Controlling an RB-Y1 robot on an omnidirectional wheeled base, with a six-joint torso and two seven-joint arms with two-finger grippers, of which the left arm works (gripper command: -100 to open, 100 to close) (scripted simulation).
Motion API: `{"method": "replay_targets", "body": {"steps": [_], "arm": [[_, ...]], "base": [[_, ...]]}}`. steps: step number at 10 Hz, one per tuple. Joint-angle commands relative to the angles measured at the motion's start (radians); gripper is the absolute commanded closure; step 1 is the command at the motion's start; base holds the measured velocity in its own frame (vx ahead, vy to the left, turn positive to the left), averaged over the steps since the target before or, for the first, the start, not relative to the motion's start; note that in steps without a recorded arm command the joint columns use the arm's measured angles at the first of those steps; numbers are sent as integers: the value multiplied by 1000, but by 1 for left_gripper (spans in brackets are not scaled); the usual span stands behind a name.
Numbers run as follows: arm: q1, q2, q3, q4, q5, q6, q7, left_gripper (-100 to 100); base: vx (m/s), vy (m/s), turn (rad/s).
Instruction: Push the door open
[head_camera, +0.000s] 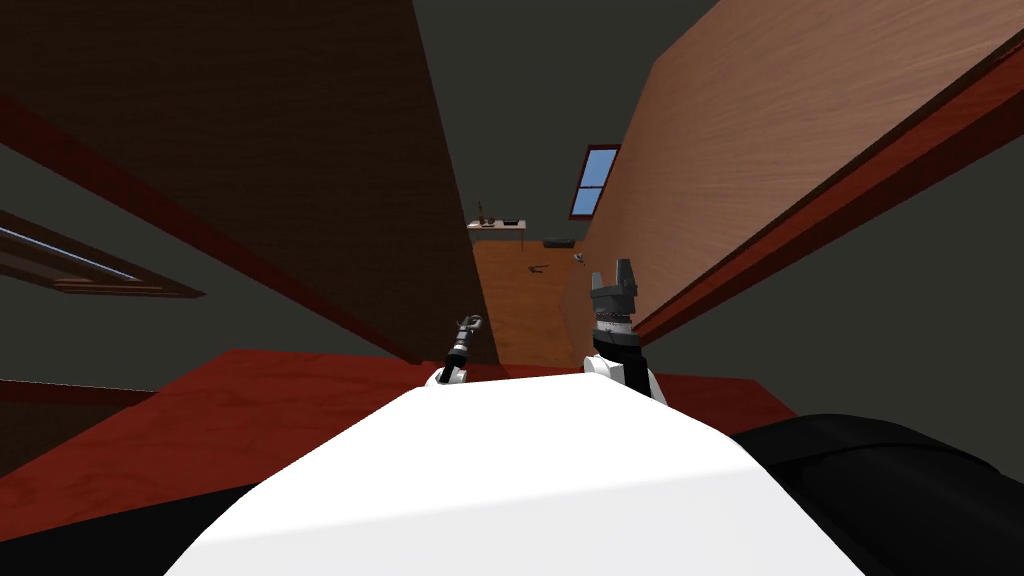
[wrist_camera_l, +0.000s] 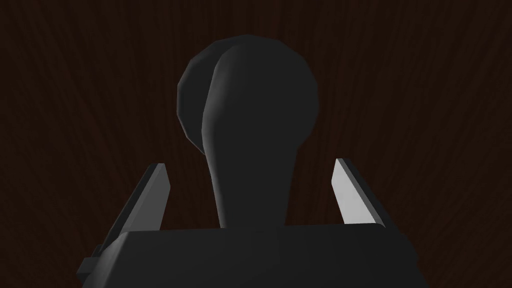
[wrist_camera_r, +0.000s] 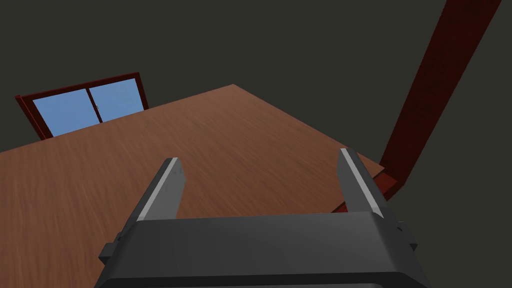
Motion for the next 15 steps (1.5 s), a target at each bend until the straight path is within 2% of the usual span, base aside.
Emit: {"method": "replay_targets", "body": {"steps": [1,6,7,15], "arm": [[1,0,0,0,0,0,1,100],[1,0,0,0,0,0,1,100],[-5,3,16,0,8,2,-5,100],[-5,7,87,13,44,2,-36,100]], "base": [[-10,0,4],[-9,3,-6],[103,-32,43],[176,-73,42]]}}
